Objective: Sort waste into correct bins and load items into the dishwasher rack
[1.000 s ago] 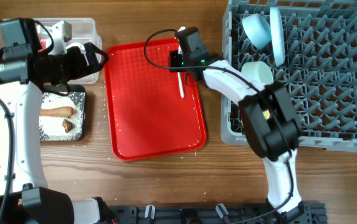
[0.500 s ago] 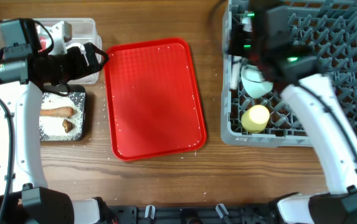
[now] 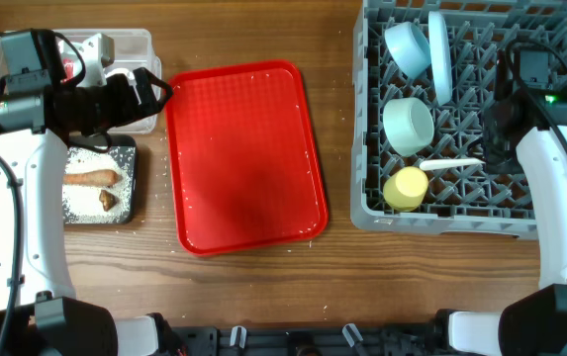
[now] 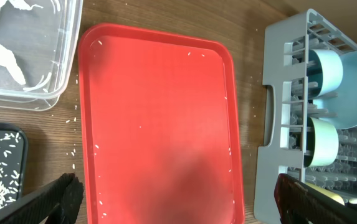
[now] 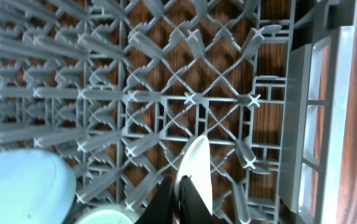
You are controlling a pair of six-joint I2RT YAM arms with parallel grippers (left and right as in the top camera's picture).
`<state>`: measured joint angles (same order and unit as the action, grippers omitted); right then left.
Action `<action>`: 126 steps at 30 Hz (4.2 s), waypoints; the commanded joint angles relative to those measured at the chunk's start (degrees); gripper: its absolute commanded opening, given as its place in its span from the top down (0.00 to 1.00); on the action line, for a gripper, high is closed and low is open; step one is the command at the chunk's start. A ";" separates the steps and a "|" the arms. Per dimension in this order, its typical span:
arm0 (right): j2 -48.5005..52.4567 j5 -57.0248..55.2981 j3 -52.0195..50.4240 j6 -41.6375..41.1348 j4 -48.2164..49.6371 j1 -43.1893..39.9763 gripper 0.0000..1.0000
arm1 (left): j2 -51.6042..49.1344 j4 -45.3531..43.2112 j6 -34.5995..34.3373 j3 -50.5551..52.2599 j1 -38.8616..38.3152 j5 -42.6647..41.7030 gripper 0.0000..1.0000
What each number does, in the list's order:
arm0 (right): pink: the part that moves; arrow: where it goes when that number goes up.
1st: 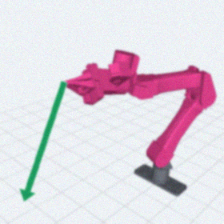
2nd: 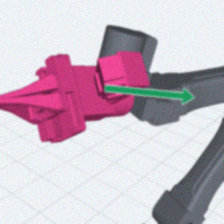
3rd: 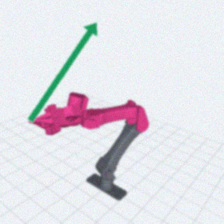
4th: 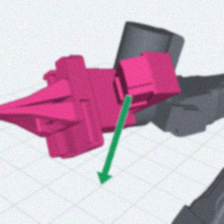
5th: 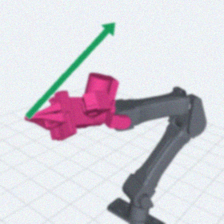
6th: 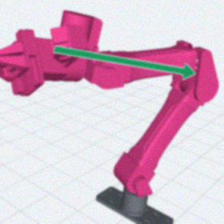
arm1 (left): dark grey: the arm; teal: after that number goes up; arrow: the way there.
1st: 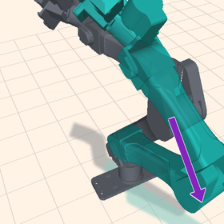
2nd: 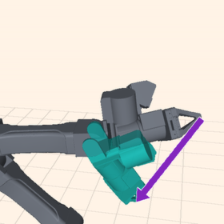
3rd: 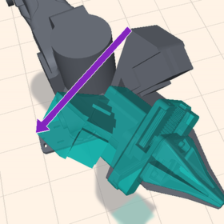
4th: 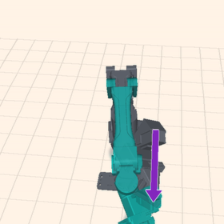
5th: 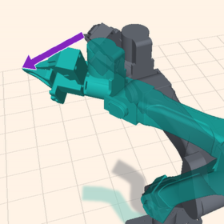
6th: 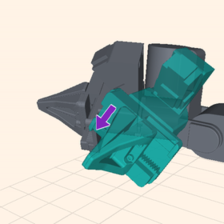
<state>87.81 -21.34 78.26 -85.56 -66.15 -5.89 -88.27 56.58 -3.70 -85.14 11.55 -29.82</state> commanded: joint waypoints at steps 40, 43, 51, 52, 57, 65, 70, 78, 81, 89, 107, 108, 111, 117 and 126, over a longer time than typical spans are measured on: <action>-38.10 38.03 -21.49 82.18 33.07 3.85 0.00 | -0.02 -0.15 0.31 -0.37 0.31 -0.07 0.00; -49.13 37.57 -36.15 82.62 43.91 3.85 0.00 | -0.02 -0.15 0.31 -0.37 0.31 -0.07 0.00; -79.58 34.07 -65.16 82.25 59.12 3.85 0.00 | -0.02 -0.15 0.31 -0.37 0.31 -0.07 0.00; -81.64 34.07 -67.56 81.85 61.24 3.85 0.00 | -0.02 -0.15 0.31 -0.37 0.31 -0.07 0.00; -86.75 34.27 -75.30 80.85 71.06 3.85 0.00 | -0.02 -0.15 0.31 -0.37 0.31 -0.07 0.00; -87.60 34.23 -77.96 79.43 67.14 4.22 0.00 | -0.02 -0.15 0.31 -0.37 0.31 -0.07 0.00; -87.54 34.23 -77.96 79.41 67.14 4.22 0.01 | -0.02 -0.15 0.31 -0.37 0.31 -0.07 0.00; -87.54 34.23 -77.96 79.43 67.14 4.22 0.00 | -0.02 -0.15 0.31 -0.37 0.31 -0.07 0.00; -87.54 34.23 -77.96 79.41 67.14 4.22 0.00 | -0.02 -0.17 0.31 -0.37 0.31 -0.04 0.00; -87.54 34.23 -77.96 79.41 67.14 4.22 0.00 | 1.49 -17.42 12.94 7.67 -7.45 -0.55 0.00; -87.54 34.23 -77.96 79.38 67.14 4.22 0.00 | 59.98 -72.00 -1.51 78.03 -11.61 24.04 0.00; -87.54 34.23 -77.96 79.41 67.14 4.22 0.00 | 62.75 -72.02 -1.51 79.62 -11.61 24.61 0.00; -87.54 34.23 -77.96 79.41 67.14 4.22 0.00 | 70.36 -71.80 -1.51 83.84 -11.61 24.83 0.00; -87.54 34.23 -77.96 79.38 67.14 4.22 0.00 | 79.56 -63.52 -1.51 84.83 -10.10 24.94 0.00; -87.54 34.23 -77.96 79.41 67.14 4.22 0.01 | 88.13 -52.63 -1.55 84.83 -8.33 23.45 0.00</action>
<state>0.67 13.41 0.36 -5.32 0.84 -2.02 -1.65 3.51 -4.89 -0.58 2.76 -5.82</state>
